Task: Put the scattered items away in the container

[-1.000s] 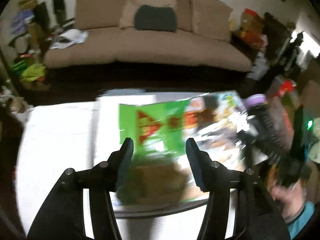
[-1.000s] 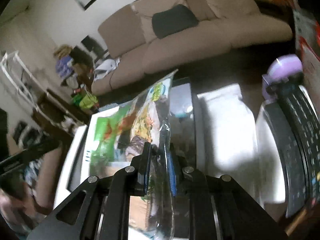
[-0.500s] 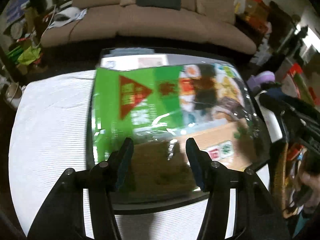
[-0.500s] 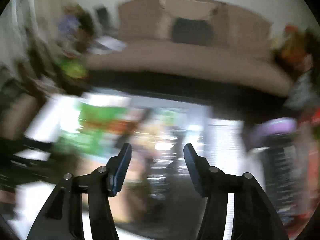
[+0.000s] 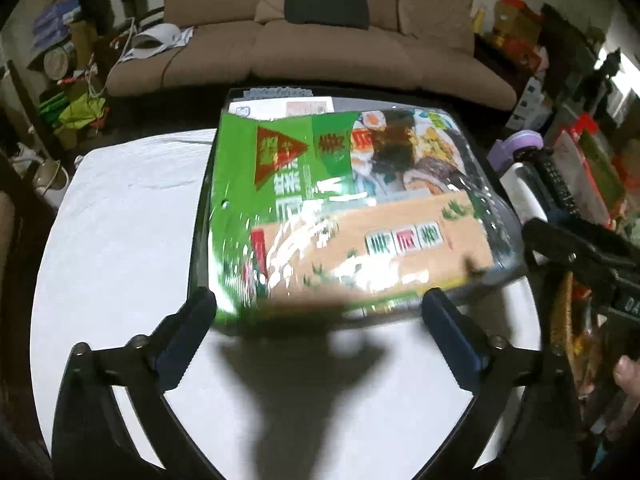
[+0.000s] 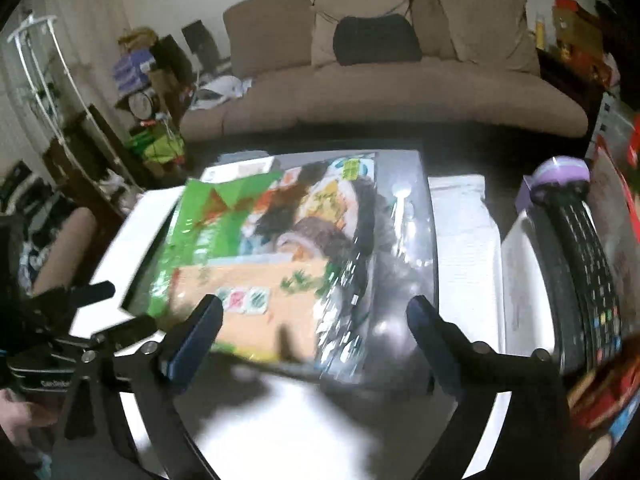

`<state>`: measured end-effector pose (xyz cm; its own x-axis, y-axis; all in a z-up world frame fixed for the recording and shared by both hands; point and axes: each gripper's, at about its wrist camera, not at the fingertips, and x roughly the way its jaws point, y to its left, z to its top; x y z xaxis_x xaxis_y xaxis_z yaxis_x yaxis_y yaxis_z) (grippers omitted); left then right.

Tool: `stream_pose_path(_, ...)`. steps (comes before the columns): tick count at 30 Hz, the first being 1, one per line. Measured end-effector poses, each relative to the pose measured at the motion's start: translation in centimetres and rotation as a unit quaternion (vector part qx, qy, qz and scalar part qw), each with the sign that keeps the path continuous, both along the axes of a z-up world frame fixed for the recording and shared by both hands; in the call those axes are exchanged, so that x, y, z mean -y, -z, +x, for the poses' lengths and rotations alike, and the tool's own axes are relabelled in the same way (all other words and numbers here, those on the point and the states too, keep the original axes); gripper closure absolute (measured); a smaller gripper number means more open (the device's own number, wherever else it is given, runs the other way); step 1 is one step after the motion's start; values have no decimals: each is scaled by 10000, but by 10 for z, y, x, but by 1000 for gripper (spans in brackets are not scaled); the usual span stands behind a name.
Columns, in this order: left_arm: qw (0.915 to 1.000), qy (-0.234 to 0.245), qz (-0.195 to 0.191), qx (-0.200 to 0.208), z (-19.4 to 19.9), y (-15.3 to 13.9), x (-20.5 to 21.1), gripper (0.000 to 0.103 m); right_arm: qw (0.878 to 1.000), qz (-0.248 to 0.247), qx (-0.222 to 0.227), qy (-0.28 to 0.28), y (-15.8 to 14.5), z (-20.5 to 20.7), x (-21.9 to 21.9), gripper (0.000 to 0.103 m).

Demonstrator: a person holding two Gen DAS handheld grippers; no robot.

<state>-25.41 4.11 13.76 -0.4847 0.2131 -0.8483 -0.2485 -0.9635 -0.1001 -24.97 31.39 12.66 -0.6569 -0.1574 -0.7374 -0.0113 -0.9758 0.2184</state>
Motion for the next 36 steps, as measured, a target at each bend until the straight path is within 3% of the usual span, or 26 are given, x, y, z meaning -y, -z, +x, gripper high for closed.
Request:
stream_pose_path(3, 9998, -131, -4, -130, 26, -1, 4, 0, 9999, 78, 62, 97, 9, 24, 10, 0)
stream_pose_path(6, 9997, -210, 100, -2, 51, 9, 8, 0, 9997, 89, 135, 172, 25, 47, 21, 0)
stream_pose_path(11, 9996, -253, -64, -66, 97, 35, 9, 0, 9988, 307, 211, 316, 48, 88, 32, 0)
stream_pose_path(19, 9986, -479, -24, 212, 151, 81, 18, 0, 9965, 621, 217, 518, 76, 144, 47, 0)
stream_pose_path(27, 9980, -557, -309, 51, 184, 111, 17, 0, 9960, 544, 302, 634, 118, 176, 53, 0)
stream_pose_path(36, 9977, -533, -403, 73, 192, 137, 13, 0, 9964, 449, 444, 561, 157, 187, 62, 0)
